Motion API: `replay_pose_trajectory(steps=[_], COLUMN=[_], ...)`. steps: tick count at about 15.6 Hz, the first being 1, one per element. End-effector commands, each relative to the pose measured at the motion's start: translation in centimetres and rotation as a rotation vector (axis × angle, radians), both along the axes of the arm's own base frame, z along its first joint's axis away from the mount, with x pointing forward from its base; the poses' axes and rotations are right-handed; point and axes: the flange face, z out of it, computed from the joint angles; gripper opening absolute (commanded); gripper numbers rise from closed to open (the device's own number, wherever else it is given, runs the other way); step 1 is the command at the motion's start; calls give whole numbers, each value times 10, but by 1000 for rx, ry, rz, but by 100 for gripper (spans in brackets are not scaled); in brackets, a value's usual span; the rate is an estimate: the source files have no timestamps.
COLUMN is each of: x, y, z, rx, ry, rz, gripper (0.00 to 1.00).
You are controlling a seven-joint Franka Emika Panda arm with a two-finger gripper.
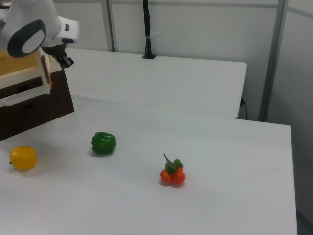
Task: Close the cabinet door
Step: 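Push the door's outer edge with the gripper, swinging it toward the box, then continue pushing the door until it lies flush against the box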
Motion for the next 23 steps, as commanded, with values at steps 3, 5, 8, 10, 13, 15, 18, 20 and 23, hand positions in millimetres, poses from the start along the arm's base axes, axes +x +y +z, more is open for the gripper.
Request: replay_pose_trajectory(steps=[3, 5, 8, 10, 13, 15, 18, 20, 23], x=[-13, -15, -19, -24, -28, -33, -41, -46, -51], y=[42, 56, 78, 91, 118, 135, 166, 194, 227], z=[3, 3, 3, 7, 4, 5, 5, -6, -2], rx=[8, 7, 7, 12, 28, 28, 28, 23, 33], ry=[67, 70, 72, 75, 86, 85, 88, 101, 20], rz=[84, 106, 138, 161, 178, 198, 224, 260, 273], gripper=[0, 0, 0, 0, 0, 0, 0, 0, 0])
